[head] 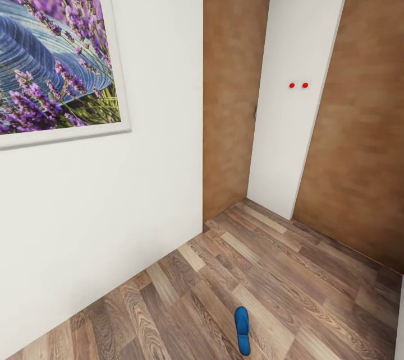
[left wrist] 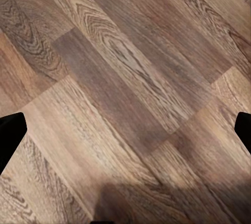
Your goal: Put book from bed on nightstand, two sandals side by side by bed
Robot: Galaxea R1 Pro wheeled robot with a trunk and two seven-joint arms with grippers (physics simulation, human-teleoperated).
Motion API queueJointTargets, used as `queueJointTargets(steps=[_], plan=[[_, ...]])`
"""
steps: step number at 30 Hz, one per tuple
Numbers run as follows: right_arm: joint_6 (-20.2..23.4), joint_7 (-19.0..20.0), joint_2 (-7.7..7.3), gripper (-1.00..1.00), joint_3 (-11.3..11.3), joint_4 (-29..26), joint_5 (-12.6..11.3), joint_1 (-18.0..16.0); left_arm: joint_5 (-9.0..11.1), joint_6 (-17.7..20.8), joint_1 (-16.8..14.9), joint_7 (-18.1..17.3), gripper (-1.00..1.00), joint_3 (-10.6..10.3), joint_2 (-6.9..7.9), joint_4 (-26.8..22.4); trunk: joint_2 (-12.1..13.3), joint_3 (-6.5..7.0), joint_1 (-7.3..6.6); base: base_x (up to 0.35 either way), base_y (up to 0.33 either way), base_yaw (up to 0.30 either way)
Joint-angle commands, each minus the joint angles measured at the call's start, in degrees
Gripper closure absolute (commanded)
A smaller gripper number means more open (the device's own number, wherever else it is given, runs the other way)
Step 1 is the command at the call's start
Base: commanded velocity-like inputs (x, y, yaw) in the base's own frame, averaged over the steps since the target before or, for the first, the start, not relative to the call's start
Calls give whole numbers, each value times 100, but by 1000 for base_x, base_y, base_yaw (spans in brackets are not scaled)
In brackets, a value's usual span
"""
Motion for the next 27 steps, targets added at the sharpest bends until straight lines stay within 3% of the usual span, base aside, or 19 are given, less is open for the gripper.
queueJointTargets(steps=[1, 11, 27], plan=[[-12, -1, 2, -100, -13, 1, -5, -3, 4, -16, -2, 2, -100, 4, -2, 2, -3, -6, 0, 0, 0, 0], [-12, -1, 2, -100, -13, 0, -2, -3, 4, -16, -2, 4, -100, 4, -2, 2, -3, -6, 0, 34, 2, 0], [-12, -1, 2, -100, -13, 0, -3, -3, 4, -16, -2, 3, -100, 1, -2, 2, -3, -6, 0, 232, 137, 0]])
